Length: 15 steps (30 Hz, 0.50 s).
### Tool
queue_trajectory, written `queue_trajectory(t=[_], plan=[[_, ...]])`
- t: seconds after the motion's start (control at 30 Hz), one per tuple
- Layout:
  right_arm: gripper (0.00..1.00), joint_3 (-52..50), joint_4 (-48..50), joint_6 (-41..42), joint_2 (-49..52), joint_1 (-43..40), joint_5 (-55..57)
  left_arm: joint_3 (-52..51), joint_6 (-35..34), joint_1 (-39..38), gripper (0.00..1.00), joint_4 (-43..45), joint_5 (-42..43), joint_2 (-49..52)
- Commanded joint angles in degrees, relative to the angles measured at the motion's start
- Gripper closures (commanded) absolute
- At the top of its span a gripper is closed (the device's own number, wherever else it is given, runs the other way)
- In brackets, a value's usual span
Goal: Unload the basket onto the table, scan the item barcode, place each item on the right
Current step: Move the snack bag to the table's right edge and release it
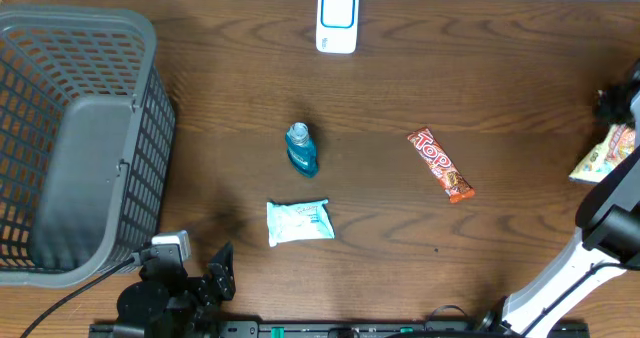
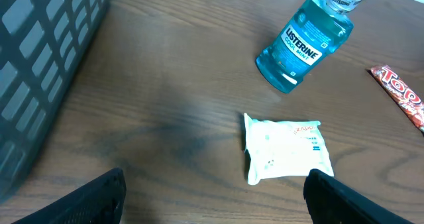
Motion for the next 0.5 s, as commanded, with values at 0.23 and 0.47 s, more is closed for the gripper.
queue_trajectory(t=[0.23,0.47], plan=[[0.01,8.7,-8.4,9.6,-11.7,6.0,-28.1,0.0,0.5,0.2,0.14,-0.1,0.3,-0.1],[0.01,8.7,-15.8,12.1,-15.3,14.4,-50.9,0.0,0.5,0.2,0.14,-0.1,0.3,-0.1]])
